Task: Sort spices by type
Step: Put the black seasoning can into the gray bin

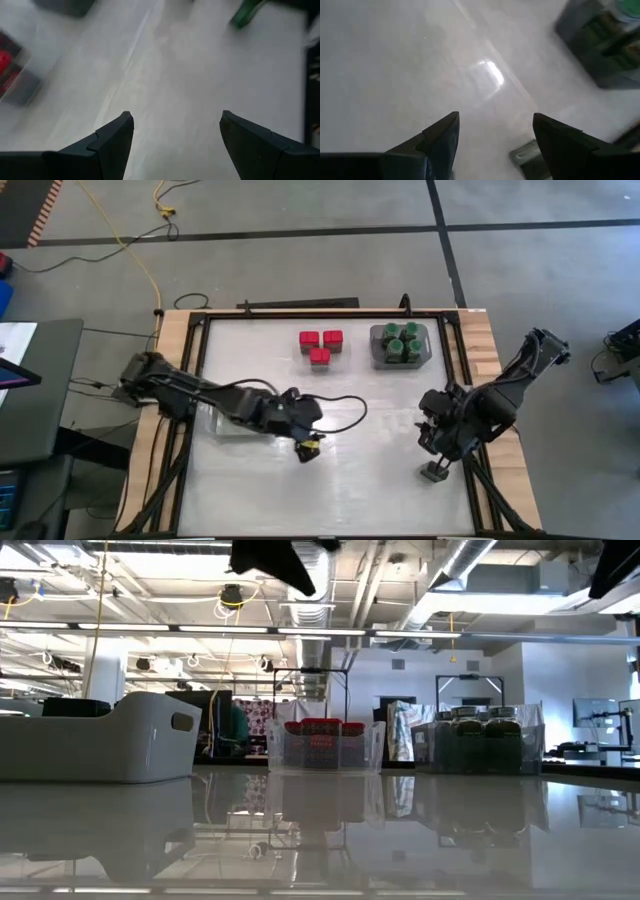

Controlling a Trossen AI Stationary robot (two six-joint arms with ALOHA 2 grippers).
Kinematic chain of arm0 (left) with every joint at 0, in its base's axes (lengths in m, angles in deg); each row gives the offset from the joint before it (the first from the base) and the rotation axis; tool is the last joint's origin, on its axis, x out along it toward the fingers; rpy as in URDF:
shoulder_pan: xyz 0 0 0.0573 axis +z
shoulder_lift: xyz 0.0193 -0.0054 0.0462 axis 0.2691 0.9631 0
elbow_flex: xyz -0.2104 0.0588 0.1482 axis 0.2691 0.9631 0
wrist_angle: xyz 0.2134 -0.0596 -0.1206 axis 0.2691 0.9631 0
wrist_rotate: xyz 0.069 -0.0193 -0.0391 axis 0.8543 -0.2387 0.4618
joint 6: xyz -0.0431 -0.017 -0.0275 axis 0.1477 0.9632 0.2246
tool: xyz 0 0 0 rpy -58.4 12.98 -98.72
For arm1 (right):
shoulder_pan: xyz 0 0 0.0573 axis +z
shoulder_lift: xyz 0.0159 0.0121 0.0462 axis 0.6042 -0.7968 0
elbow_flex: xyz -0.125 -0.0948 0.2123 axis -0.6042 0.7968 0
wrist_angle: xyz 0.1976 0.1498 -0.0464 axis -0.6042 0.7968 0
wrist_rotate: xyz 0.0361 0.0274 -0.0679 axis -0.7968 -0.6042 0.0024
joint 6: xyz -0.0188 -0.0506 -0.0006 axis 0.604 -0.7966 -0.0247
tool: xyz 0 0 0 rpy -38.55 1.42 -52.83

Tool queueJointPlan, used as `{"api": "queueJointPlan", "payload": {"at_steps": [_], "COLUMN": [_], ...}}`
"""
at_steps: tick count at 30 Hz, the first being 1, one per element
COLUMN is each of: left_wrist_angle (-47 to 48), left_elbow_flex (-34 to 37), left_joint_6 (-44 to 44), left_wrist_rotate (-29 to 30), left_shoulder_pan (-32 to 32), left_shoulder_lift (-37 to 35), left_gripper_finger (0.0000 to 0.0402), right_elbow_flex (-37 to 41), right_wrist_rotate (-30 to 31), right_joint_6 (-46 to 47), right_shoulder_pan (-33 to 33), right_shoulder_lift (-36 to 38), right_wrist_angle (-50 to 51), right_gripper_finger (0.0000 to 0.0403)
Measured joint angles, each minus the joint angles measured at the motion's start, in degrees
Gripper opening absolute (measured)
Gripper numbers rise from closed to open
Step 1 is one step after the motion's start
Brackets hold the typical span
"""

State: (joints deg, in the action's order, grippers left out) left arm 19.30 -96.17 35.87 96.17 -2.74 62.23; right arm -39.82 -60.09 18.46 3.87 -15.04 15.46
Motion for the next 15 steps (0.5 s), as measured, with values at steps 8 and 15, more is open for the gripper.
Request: {"api": "queueJointPlan", "payload": {"at_steps": [8, 15], "left_wrist_angle": [-23.0, -24.3], "left_elbow_flex": [20.1, 28.5], "left_joint_6": [-6.9, -8.3], "left_wrist_rotate": [1.0, 0.3], "left_shoulder_pan": [-1.3, -1.3], "left_shoulder_lift": [-13.1, -21.3], "left_gripper_finger": [0.0285, 0.0285], "right_elbow_flex": [0.0, 0.0], "right_wrist_rotate": [0.0, -2.8], "right_joint_6": [-3.0, -4.3], "right_shoulder_pan": [0.5, -4.7], "right_shoulder_lift": [0.0, -0.4], "right_wrist_angle": [-10.3, -16.8], "right_gripper_finger": [0.0281, 0.0281]}}
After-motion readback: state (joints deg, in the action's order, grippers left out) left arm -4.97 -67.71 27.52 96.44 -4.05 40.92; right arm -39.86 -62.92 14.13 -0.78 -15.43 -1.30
